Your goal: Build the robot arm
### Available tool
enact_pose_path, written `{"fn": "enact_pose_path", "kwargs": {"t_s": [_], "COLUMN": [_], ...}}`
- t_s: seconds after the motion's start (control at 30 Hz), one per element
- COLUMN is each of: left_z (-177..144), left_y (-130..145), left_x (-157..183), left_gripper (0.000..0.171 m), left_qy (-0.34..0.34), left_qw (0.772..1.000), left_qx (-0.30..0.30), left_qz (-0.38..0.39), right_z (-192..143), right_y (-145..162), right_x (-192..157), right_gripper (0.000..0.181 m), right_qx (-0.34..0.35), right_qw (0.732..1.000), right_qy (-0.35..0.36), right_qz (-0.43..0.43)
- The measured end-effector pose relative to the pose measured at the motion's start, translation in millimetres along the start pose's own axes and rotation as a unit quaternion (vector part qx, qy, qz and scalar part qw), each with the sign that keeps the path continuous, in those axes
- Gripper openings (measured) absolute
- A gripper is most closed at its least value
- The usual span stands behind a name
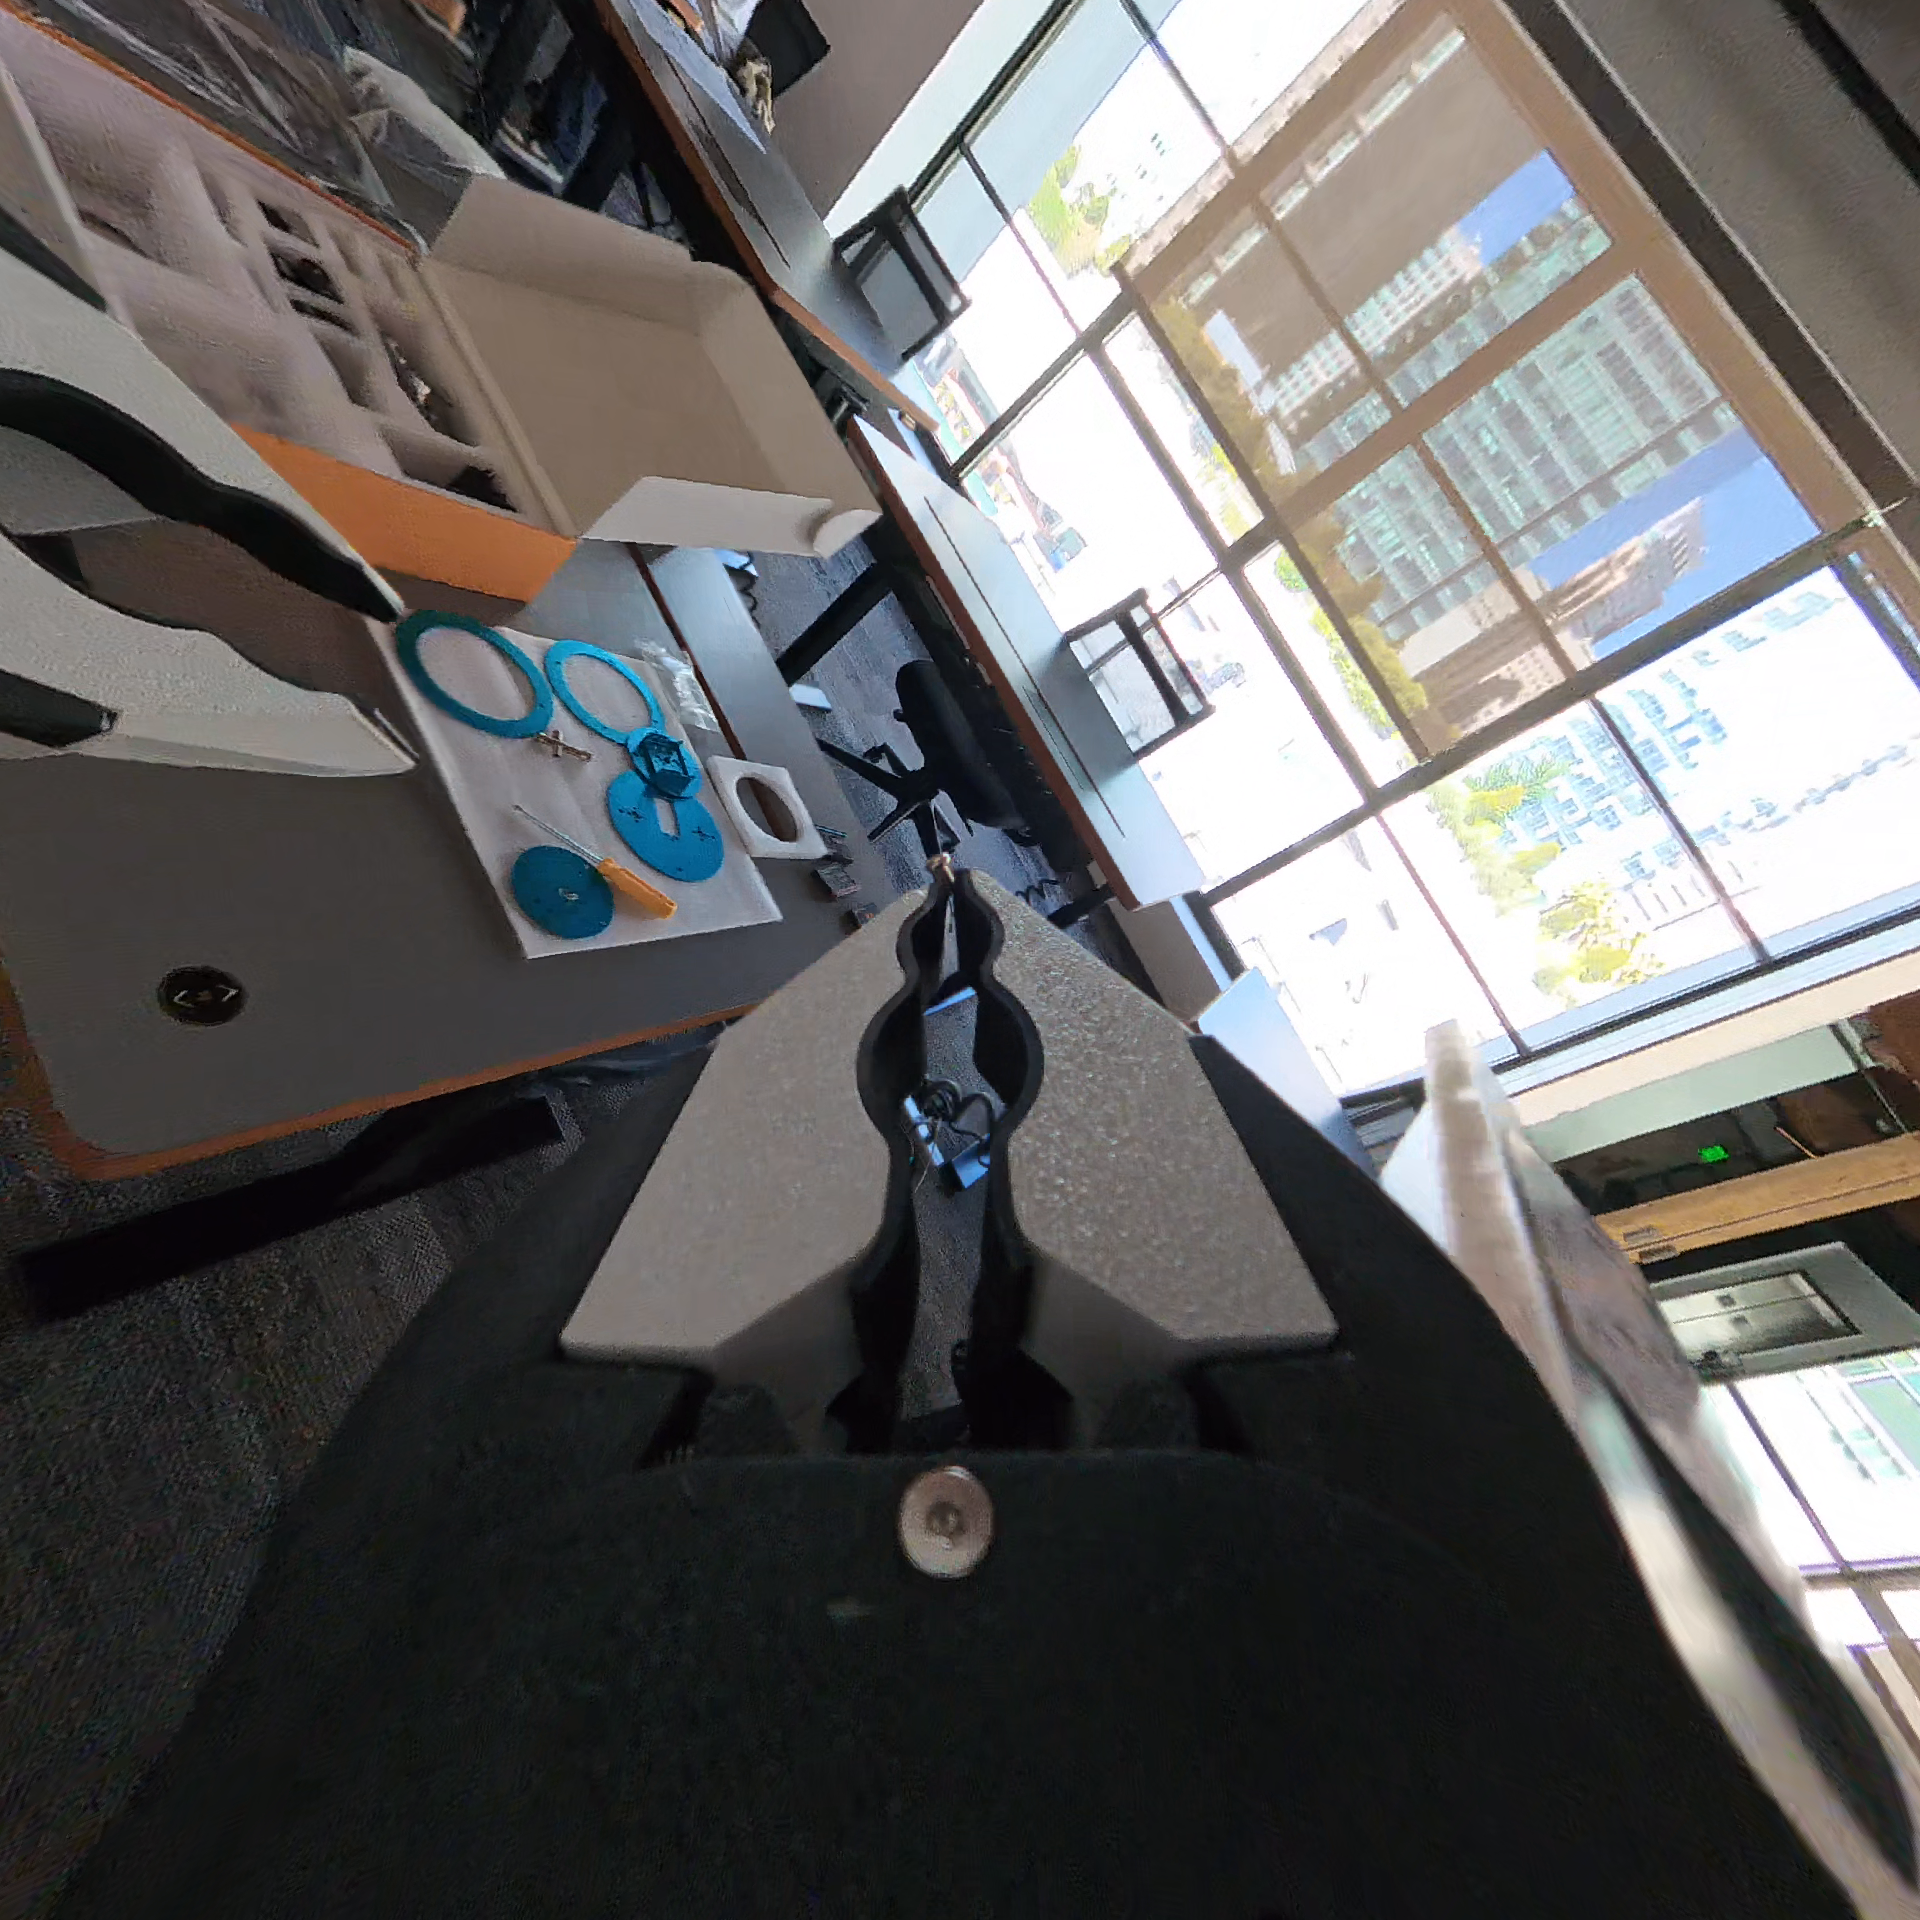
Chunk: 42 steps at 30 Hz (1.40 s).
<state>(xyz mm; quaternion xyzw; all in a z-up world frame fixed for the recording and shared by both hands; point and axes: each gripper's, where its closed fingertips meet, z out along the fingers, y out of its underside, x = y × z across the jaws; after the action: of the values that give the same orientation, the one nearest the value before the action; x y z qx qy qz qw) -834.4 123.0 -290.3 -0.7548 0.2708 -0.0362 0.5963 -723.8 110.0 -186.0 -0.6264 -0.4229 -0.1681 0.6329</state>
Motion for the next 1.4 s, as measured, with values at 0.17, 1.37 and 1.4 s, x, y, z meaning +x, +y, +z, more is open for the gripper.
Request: {"fn": "enact_pose_path", "kwargs": {"t_s": [0.17,1.37,1.4], "left_z": [-62.4,15.5,16.0], "left_y": [114.0,216.5,218.1], "left_x": [18.6,-88.3,-93.0], "left_gripper": [0.036,0.026,0.027], "left_qy": [0.002,0.123,0.116], "left_qw": [0.999,0.969,0.968], "left_qx": [-0.007,0.054,0.044], "left_qz": [-0.042,-0.209,-0.217], "right_z": [-16.2,254.1,256.4], "right_y": [21.1,137.4,135.0], "right_x": [-132.3,-226.4,-223.0], "right_gripper": [0.001,0.0,0.0], "right_qx": [0.017,0.197,0.199], "right_qw": [0.998,0.865,0.865], "right_qy": [-0.053,-0.241,-0.237], "right_qz": [0.03,0.394,0.393]}}
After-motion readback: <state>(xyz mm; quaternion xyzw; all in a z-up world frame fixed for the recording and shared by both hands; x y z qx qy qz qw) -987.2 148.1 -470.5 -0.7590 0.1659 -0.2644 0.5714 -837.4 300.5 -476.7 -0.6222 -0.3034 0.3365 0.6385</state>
